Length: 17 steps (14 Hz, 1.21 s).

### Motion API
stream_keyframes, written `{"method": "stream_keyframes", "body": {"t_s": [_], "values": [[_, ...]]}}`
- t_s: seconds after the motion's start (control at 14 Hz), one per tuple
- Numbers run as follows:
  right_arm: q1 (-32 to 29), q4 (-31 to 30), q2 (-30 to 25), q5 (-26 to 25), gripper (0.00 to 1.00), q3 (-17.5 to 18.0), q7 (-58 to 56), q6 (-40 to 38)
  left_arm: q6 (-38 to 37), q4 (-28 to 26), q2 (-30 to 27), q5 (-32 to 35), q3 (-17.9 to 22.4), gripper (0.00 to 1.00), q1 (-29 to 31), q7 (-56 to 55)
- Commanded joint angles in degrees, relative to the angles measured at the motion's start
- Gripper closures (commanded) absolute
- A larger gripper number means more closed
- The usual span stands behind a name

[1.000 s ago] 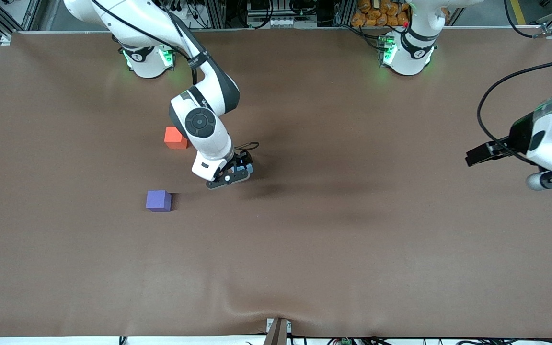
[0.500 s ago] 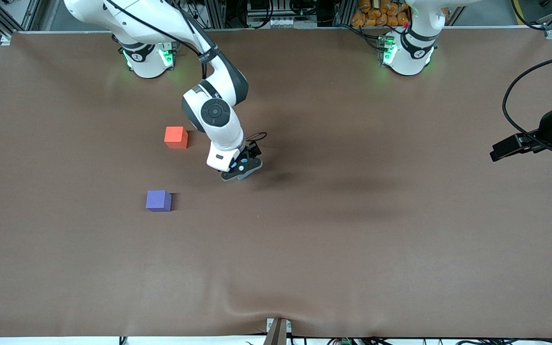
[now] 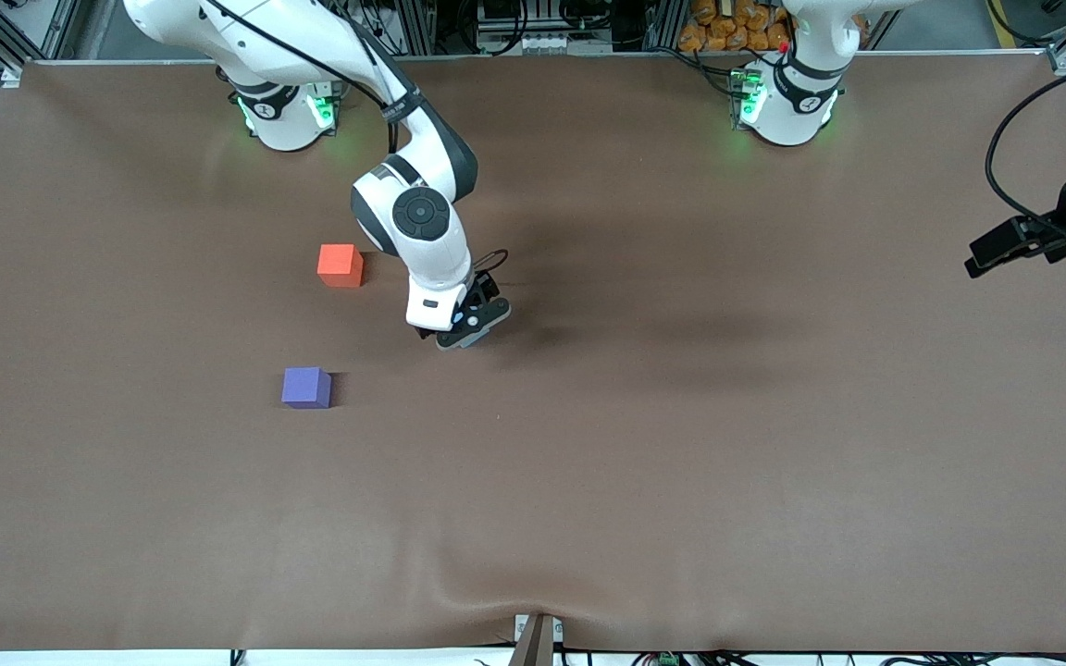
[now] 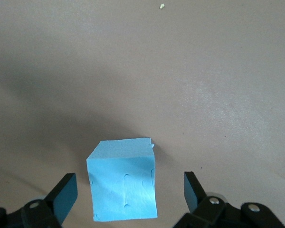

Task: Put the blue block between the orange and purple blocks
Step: 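Carry the blue block with the right gripper between orange and purple blocks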

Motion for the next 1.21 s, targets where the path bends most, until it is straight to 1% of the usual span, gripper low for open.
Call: {"method": "stream_keyframes", "body": {"t_s": [0.0,0.36,0.57,0.71,0.79,0.86,0.93,1.07,1.14], "values": [[0.5,-1.6,-0.6,-1.4,0.00,-0.4,-1.7,1.4,0.0,-1.9,-1.8,-0.1,-0.2,0.00,0.5,0.8],[1.1,-1.8,0.4,-1.5,0.00,-0.4,-1.6,2.0,-0.8,-1.8,-1.8,-0.1,-0.1,0.00,0.8,0.8],[2.7,-1.9,2.1,-1.7,0.00,-0.6,-1.0,4.0,-1.6,-1.9,-2.7,-0.3,-0.1,0.00,0.8,0.6],[2.7,-2.0,2.6,-2.7,0.00,-0.7,-1.0,4.2,-1.7,-1.9,-2.9,-0.5,-0.1,0.00,1.9,0.6],[2.6,-2.3,2.8,-4.1,0.00,-0.8,-1.0,4.2,-1.7,-1.9,-2.9,-0.5,-0.2,0.00,2.0,0.6],[2.0,-2.3,2.8,-5.2,0.25,-0.7,-1.0,4.2,-1.6,-1.9,-2.9,-0.5,-0.2,0.00,2.0,0.6],[1.8,-2.3,2.6,-5.4,0.48,-0.8,-1.5,3.9,-1.7,-1.9,-2.9,-0.5,-0.2,0.00,1.9,0.3],[0.6,-1.7,1.2,-5.3,1.00,-0.7,-0.7,3.0,-2.7,-1.8,-3.2,-0.5,-0.4,0.00,2.0,0.0],[0.3,-2.0,-0.4,-4.6,1.00,-0.7,0.4,2.5,-3.3,-1.7,-3.6,-0.5,-0.4,0.00,2.0,0.0]]}}
